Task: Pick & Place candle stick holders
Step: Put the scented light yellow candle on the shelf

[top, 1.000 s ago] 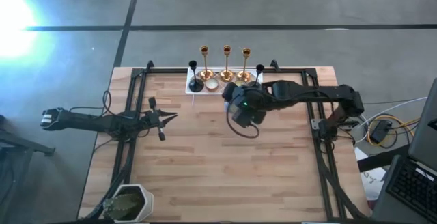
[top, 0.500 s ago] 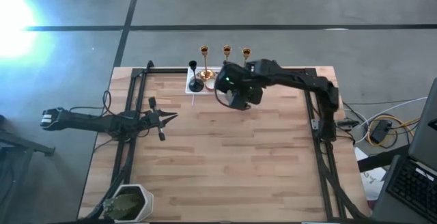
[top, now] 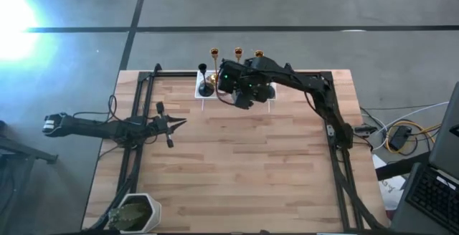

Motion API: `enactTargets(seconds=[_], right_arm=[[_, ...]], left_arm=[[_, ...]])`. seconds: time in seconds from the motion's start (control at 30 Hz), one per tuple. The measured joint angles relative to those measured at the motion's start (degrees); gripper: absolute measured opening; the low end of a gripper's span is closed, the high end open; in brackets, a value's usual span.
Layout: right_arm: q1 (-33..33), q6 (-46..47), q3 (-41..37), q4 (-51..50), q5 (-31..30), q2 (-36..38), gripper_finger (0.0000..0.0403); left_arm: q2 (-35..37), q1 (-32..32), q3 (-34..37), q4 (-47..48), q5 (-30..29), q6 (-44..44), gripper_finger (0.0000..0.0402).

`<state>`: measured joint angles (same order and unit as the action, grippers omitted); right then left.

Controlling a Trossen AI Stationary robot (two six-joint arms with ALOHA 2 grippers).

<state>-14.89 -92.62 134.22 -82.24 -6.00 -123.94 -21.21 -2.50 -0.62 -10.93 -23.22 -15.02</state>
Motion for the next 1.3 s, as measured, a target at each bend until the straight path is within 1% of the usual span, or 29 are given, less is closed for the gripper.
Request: enactTargets(seconds=[0.23, 0.4, 0.67, 0.93, 1.23, 1.3], right_arm=[[-0.75, -0.96, 0.33, 0.83, 0.25, 0.0, 0.0287], [-1.73, -4.03, 0.34, 1.06, 0.31, 0.0, 0.0287], [-3.4, -7.28, 0.32, 2.29, 4.28, 0.0, 0.0287], [-4.6, -8.13, 0.3, 4.28, 5.66, -1.59, 0.0287], [-5.16, -8.16, 0.24, 4.57, 5.57, -2.67, 0.0287], [-5.27, -8.04, 0.24, 4.1, 4.65, -2.67, 0.0287]], left_arm=[[0.0, 0.0, 0.0, 0.04, -0.02, 0.01, 0.0034], [0.0, 0.0, 0.0, 0.08, 0.0, 0.0, 0.0034], [0.0, 0.0, 0.0, 0.12, -0.02, 0.0, 0.0034], [0.0, 0.0, 0.0, 0.41, 0.0, 0.01, 0.0034], [0.0, 0.0, 0.0, 0.39, 0.0, 0.0, 0.0034], [0.0, 0.0, 0.0, 0.39, 0.0, 0.01, 0.0034]])
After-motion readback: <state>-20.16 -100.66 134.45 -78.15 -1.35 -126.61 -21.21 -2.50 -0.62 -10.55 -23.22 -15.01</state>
